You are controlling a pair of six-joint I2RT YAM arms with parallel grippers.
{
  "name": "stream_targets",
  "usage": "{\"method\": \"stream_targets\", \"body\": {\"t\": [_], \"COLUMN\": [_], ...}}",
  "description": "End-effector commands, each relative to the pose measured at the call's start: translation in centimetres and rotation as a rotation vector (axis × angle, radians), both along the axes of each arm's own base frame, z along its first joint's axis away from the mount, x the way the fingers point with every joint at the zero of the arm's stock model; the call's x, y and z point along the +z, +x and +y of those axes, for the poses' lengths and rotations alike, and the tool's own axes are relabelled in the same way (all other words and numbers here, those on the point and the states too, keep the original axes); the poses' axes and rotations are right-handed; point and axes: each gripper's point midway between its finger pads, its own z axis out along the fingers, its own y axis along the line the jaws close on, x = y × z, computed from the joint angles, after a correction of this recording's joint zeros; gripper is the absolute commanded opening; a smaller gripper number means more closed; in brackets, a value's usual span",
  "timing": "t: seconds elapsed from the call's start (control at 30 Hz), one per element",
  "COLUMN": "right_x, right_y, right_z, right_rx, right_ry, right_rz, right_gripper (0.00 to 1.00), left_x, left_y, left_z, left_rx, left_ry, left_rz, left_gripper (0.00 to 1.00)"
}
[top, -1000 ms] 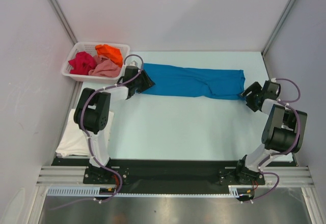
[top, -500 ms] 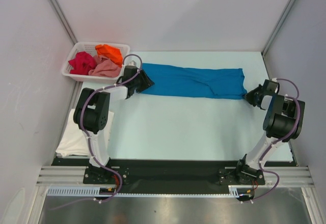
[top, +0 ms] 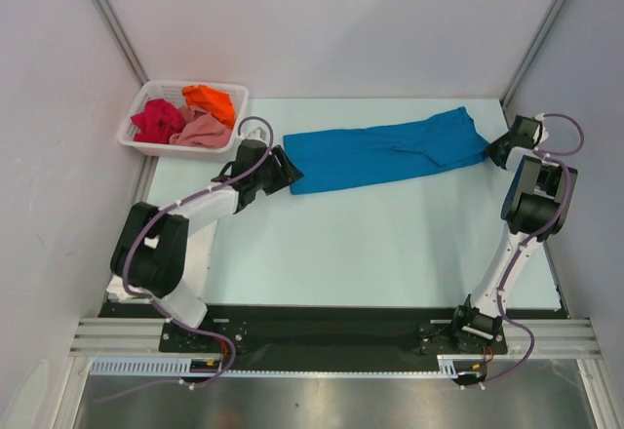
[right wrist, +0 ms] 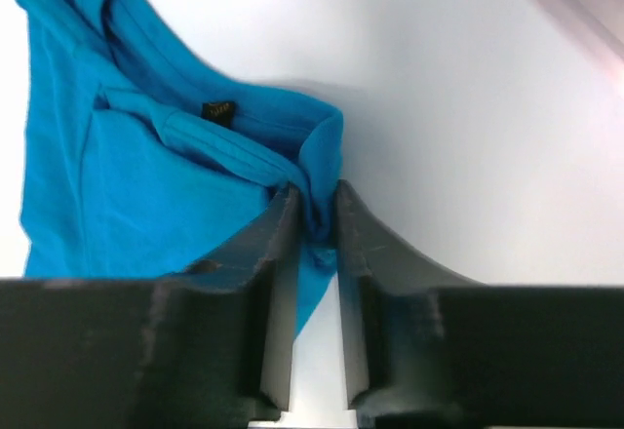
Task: Fold and stack the t-shirts
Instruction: Fold the tshirt
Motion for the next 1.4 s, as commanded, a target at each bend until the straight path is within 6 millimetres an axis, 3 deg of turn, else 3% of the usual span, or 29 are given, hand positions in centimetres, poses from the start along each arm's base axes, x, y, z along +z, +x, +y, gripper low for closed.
{"method": "stream_targets", "body": {"t": [0.0,0.03,0.07,0.1,0.13,0.2,0.37,0.43,0.47,0.53,0.57,0.6,0.63,0.67,0.7,0.73,0.77,0.8,0.87,0.9,0.93,1.0,1.03,1.13,1.17,1.2,1.27,1.3,1.37], "right_x": [2.8,4.3,4.3,4.9,7.1,7.7,10.2,9.8,11.3,9.9,10.5,11.9,9.7,11.0,11.8,10.0,11.2,10.9,9.9,9.7,9.5,8.3,7.4,5.8,4.2,4.7,2.9,3.3,2.1], "right_y": [2.1,3.0,2.5,2.0,1.8,0.0,-4.1,-5.8,-6.1,-7.2,-6.5,-6.7,-8.2,-7.5,-8.4,-9.6,-9.0,-10.1,-10.4,-11.7,-12.1,-11.6,-12.7,-12.9,-12.7,-12.3,-12.7,-12.5,-13.1], "right_z": [-1.9,-1.7,-1.2,-1.5,-1.1,-1.2,0.9,1.8,3.1,6.3,10.2,12.4,15.5,18.1,22.2,25.0,26.7,31.4,35.2,39.2,41.2,43.8,46.3,49.9,50.3,51.3,52.7,53.7,54.9], "right_rx": [-0.030,-0.016,-0.013,-0.039,-0.045,-0.084,-0.071,-0.039,-0.006,0.070,0.177,0.211,0.226,0.264,0.316,0.300,0.303,0.370,0.342,0.392,0.399,0.341,0.359,0.293,0.261,0.229,0.210,0.187,0.164], "right_ry": [-0.070,-0.072,-0.066,-0.086,-0.115,-0.155,-0.246,-0.265,-0.255,-0.173,-0.100,-0.043,0.086,0.166,0.215,0.306,0.309,0.336,0.386,0.416,0.431,0.467,0.480,0.535,0.517,0.553,0.567,0.625,0.636], "right_rz": [-0.015,-0.034,0.002,0.020,0.002,0.059,0.172,0.215,0.168,0.148,0.074,0.011,0.017,-0.085,-0.136,-0.137,-0.223,-0.220,-0.238,-0.232,-0.239,-0.245,-0.226,-0.247,-0.234,-0.246,-0.224,-0.230,-0.198], "right_gripper": [0.27,0.31,0.36,0.45,0.51,0.61,0.69,0.70,0.71,0.71,0.71,0.71,0.71,0.70,0.71,0.70,0.70,0.70,0.69,0.70,0.69,0.70,0.70,0.69,0.68,0.68,0.66,0.65,0.64], "left_x": [2.6,2.7,2.4,4.1,3.8,5.5,7.4,8.7,8.8,9.5,10.5,10.6,10.8,11.3,11.5,11.9,12.1,12.4,13.1,13.4,14.1,14.7,15.7,17.3,17.5,17.9,18.8,19.1,19.8], "left_y": [-1.8,-2.4,-3.4,-4.0,-5.2,-6.7,-9.9,-11.1,-11.7,-12.4,-12.8,-13.0,-13.2,-13.5,-13.6,-13.7,-13.8,-13.9,-14.0,-14.0,-14.1,-14.1,-14.0,-14.0,-14.2,-14.3,-14.4,-14.5,-14.7], "left_z": [0.4,0.6,1.0,1.1,1.1,1.0,2.2,2.5,2.6,2.9,3.1,3.5,3.6,3.8,3.8,3.8,3.8,3.8,3.7,3.7,3.6,3.6,3.6,3.7,3.8,3.7,3.9,3.9,4.0], "left_rx": [-0.022,-0.029,-0.040,-0.049,-0.072,-0.108,-0.126,-0.134,-0.145,-0.150,-0.149,-0.139,-0.137,-0.137,-0.137,-0.137,-0.137,-0.142,-0.144,-0.147,-0.154,-0.156,-0.153,-0.155,-0.158,-0.163,-0.168,-0.166,-0.173], "left_ry": [0.015,0.016,0.033,0.017,0.009,-0.005,0.003,-0.009,-0.008,-0.010,-0.014,-0.007,-0.004,-0.008,-0.009,-0.014,-0.019,-0.025,-0.035,-0.037,-0.046,-0.044,-0.044,-0.042,-0.038,-0.037,-0.032,-0.032,-0.032], "left_rz": [-0.030,-0.033,-0.015,-0.055,-0.047,-0.089,-0.141,-0.168,-0.163,-0.180,-0.210,-0.211,-0.216,-0.233,-0.237,-0.246,-0.249,-0.255,-0.261,-0.269,-0.282,-0.289,-0.307,-0.327,-0.320,-0.326,-0.343,-0.350,-0.368], "left_gripper": [0.61,0.61,0.62,0.62,0.62,0.62,0.61,0.61,0.61,0.61,0.61,0.61,0.61,0.61,0.61,0.61,0.61,0.61,0.61,0.61,0.61,0.61,0.61,0.61,0.61,0.61,0.61,0.61,0.61]}}
